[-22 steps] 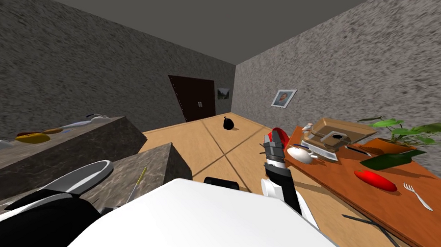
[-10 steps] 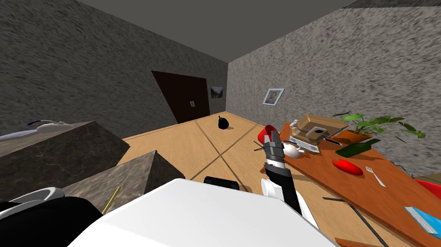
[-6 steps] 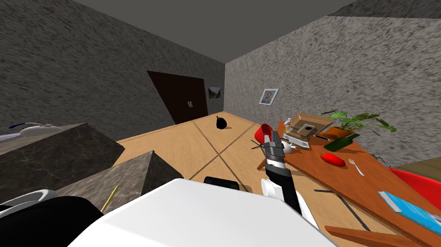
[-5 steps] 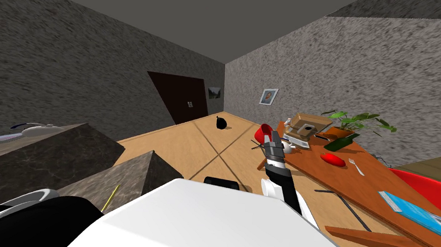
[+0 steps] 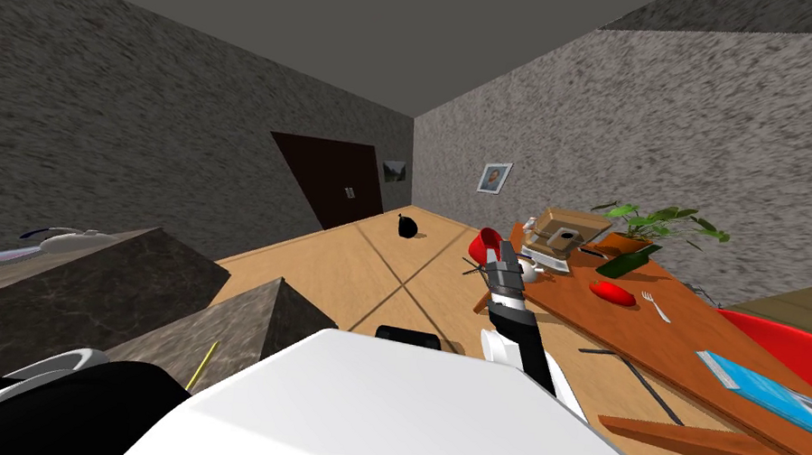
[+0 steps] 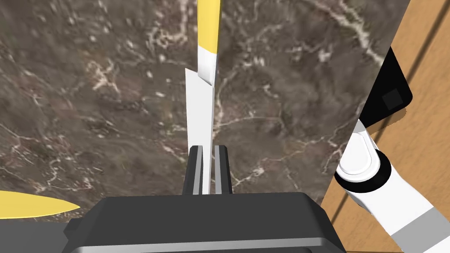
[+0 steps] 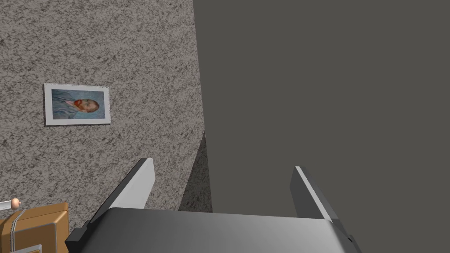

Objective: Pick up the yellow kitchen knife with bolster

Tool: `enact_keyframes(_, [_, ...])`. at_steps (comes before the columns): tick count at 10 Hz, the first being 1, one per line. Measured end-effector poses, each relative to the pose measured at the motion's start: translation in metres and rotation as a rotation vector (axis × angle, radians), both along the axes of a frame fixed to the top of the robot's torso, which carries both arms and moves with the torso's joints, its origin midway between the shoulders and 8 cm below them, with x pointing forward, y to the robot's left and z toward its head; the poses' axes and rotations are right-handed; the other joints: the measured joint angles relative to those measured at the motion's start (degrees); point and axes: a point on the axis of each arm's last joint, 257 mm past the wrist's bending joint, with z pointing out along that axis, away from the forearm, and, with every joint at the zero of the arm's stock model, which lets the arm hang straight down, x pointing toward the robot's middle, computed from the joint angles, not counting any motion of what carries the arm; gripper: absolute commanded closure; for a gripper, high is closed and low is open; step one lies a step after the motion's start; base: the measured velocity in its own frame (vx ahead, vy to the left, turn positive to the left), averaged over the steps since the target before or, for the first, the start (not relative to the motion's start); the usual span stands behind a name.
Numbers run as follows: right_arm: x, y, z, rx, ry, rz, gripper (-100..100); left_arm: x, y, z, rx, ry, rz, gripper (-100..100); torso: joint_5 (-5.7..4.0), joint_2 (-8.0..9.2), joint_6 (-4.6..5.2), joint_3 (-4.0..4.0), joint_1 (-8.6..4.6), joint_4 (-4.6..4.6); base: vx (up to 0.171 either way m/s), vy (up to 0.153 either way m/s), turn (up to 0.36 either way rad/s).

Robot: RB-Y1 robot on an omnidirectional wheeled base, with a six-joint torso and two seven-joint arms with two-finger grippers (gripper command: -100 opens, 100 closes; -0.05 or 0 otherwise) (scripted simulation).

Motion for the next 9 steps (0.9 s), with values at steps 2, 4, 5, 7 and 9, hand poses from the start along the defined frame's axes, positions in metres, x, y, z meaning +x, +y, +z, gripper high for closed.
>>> enact_keyframes(2, [0.000, 0.000, 0.000, 0.000, 0.000, 0.000, 0, 0.002, -0.007, 0.003, -0.001, 0.003, -0.018, 100, 0.04, -0.23, -0.04, -0.13, 0.25, -0.04, 0.079, 0.076, 0.139])
enact_keyframes(4, [0.000, 0.000, 0.000, 0.000, 0.000, 0.000, 0, 0.004, -0.015, 0.005, -0.004, 0.007, -0.038, 100, 0.05, -0.28, -0.01, -0.15, 0.28, -0.04, 0.067, 0.070, 0.091])
enact_keyframes(5, [0.000, 0.000, 0.000, 0.000, 0.000, 0.000, 0, 0.005, -0.019, 0.008, -0.005, 0.007, -0.050, 100, 0.05, -0.23, -0.02, -0.13, 0.25, -0.03, 0.050, 0.058, 0.096])
enact_keyframes(7, [0.000, 0.000, 0.000, 0.000, 0.000, 0.000, 0, 0.006, -0.029, 0.011, -0.010, 0.011, -0.070, 100, 0.05, -0.18, -0.04, -0.09, 0.23, -0.02, 0.059, 0.068, 0.115])
enact_keyframes(9, [0.000, 0.000, 0.000, 0.000, 0.000, 0.000, 0, 0.008, -0.040, 0.013, -0.017, 0.014, -0.090, 100, 0.07, -0.16, -0.04, -0.08, 0.24, -0.01, 0.039, 0.042, 0.067])
